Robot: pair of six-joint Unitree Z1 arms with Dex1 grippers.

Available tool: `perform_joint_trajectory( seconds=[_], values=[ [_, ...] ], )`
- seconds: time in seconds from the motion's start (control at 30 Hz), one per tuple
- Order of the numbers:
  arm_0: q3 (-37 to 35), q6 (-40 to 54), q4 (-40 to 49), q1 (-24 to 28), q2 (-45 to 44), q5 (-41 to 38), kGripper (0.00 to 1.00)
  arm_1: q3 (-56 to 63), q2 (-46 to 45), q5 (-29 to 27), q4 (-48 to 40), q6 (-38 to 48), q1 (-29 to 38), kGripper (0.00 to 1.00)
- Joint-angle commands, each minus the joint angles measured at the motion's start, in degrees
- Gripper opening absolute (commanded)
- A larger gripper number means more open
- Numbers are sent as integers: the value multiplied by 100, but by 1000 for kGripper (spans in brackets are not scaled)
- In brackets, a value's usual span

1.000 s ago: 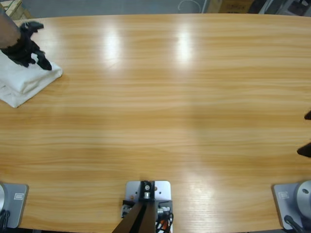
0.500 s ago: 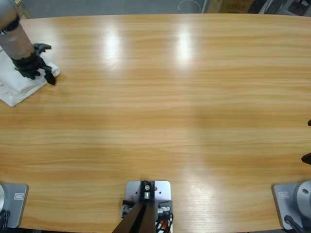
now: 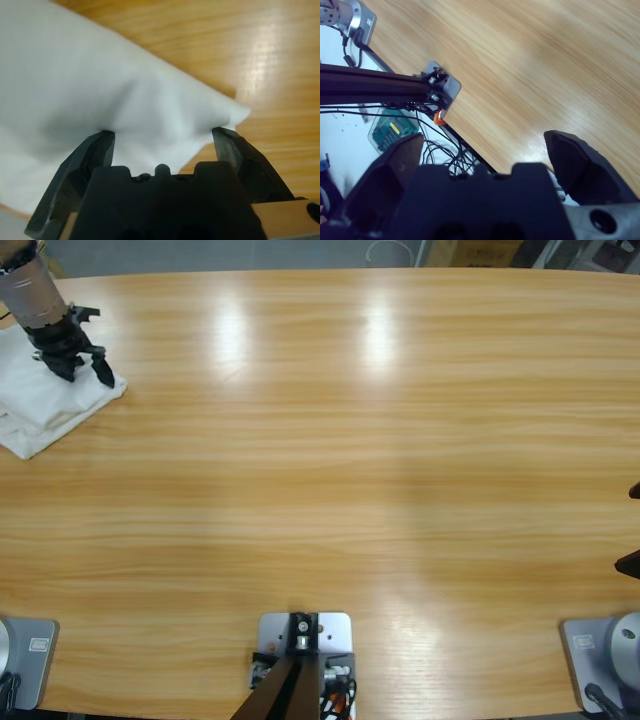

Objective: Fold clothes

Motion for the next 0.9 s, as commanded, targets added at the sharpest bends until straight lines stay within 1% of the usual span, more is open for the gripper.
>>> perform_joint_trajectory(
  seconds=[0.03,0.23,0.3,0.4,0.5,0.63,0.7,0.73,0.77,0.83,0.9],
  values=[
    [-461,-69,265,329,721,-62,761,111,50,86,69,58,-25,982],
    [-926,-250,395,501,791,-74,761,107,143,88,64,48,-25,982],
    [-1161,-291,369,485,779,-150,761,97,175,105,71,39,-25,982],
    [-1804,-319,378,415,916,-108,764,69,187,116,110,32,-25,982],
    [-2298,-368,448,415,1182,-101,763,35,175,148,157,23,-25,982],
    [-3176,-389,870,469,1579,-145,762,11,189,165,187,23,-25,982],
    [-3501,-381,1320,462,1588,-141,761,14,226,169,184,21,-25,982],
    [-3517,-344,1529,489,1549,-141,761,14,238,174,178,14,-25,982],
    [-3383,-294,1650,545,1475,-171,761,18,259,174,173,7,-25,982],
    [-2835,-275,1614,633,1185,-283,761,65,286,169,126,-3,-25,982],
    [-2203,-256,1304,636,702,-305,761,102,307,174,78,-7,-25,982]
  ],
)
